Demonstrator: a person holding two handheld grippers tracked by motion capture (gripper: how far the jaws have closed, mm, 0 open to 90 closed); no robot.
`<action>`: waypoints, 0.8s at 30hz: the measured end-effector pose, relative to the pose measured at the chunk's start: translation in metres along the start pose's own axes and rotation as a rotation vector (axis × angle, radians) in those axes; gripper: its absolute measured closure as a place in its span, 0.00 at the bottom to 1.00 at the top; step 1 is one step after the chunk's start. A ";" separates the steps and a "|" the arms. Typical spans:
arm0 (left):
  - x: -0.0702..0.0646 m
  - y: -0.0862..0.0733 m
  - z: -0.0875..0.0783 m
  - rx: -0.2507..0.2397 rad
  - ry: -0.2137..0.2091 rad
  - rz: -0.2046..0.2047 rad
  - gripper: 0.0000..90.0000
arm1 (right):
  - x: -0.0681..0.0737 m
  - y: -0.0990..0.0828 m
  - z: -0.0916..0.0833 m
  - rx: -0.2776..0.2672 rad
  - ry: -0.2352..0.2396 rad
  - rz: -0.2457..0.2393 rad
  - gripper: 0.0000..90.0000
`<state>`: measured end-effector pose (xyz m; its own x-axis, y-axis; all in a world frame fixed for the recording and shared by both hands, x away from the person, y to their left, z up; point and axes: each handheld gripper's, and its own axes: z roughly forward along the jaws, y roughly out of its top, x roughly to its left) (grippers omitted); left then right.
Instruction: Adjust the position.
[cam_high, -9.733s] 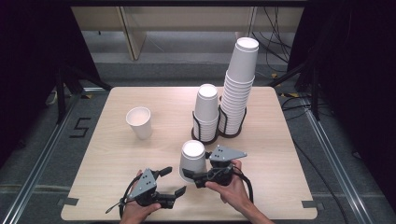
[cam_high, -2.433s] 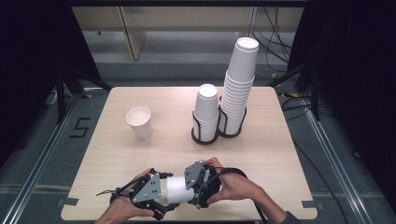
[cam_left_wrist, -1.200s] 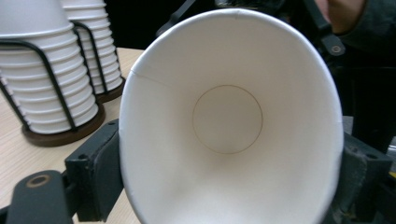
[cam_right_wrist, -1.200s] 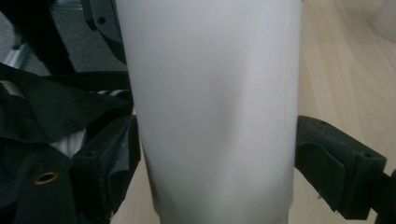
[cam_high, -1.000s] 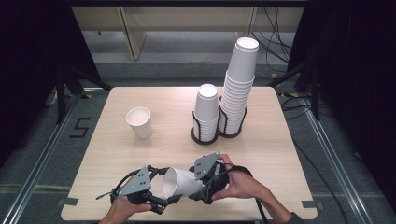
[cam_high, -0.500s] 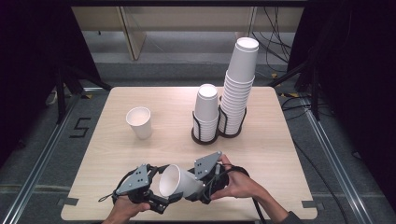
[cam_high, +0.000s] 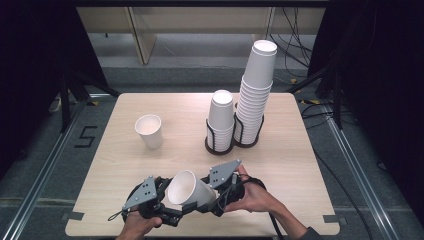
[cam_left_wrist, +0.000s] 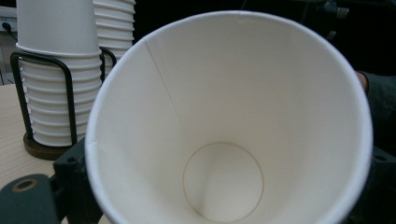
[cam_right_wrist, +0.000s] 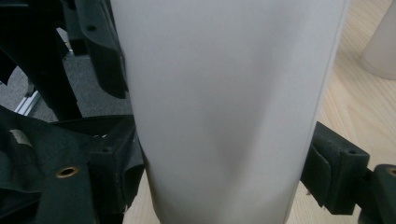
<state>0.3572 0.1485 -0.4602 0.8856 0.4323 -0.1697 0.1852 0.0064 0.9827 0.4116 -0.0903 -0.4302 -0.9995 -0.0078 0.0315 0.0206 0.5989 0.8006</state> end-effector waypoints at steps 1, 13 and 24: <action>0.000 0.000 0.000 -0.002 -0.010 0.004 0.13 | 0.000 0.000 0.001 0.002 0.002 0.003 0.26; 0.002 0.001 -0.003 -0.008 -0.006 0.001 0.19 | 0.001 -0.003 0.000 0.035 -0.027 0.043 0.24; 0.001 -0.002 0.005 -0.042 0.027 -0.024 0.14 | 0.001 -0.006 0.010 0.025 -0.021 0.051 0.28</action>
<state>0.3597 0.1443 -0.4629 0.8691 0.4558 -0.1922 0.1882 0.0548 0.9806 0.4100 -0.0859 -0.4409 -0.9975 0.0401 0.0588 0.0710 0.6181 0.7829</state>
